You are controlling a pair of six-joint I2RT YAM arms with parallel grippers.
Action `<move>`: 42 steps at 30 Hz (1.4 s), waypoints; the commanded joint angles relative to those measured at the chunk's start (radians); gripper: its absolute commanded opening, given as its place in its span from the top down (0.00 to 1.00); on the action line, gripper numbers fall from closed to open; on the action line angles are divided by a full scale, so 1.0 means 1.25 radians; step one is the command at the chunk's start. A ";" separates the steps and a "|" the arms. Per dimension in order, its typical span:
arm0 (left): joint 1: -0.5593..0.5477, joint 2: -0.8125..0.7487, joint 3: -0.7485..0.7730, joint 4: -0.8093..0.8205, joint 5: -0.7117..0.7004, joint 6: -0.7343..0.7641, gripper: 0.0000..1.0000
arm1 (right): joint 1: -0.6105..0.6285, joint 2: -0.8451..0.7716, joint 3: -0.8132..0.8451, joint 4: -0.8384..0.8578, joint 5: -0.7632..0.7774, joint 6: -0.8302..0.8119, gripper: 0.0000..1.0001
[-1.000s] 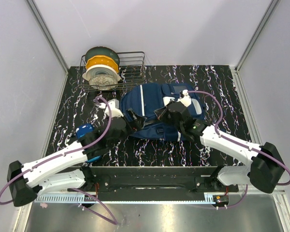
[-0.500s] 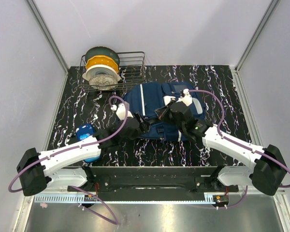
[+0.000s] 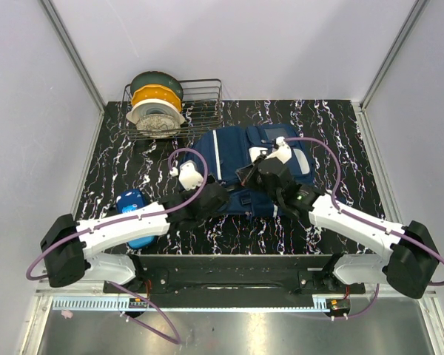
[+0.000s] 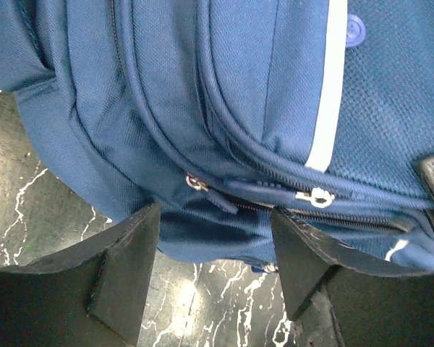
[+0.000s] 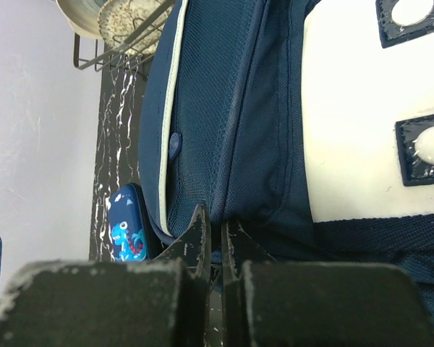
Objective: Pack the student bag
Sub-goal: Unzip the student bag at the center of the board.
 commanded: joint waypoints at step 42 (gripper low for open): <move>0.033 -0.221 -0.110 0.012 -0.151 0.216 1.00 | 0.023 -0.219 0.025 -0.001 0.130 -0.120 1.00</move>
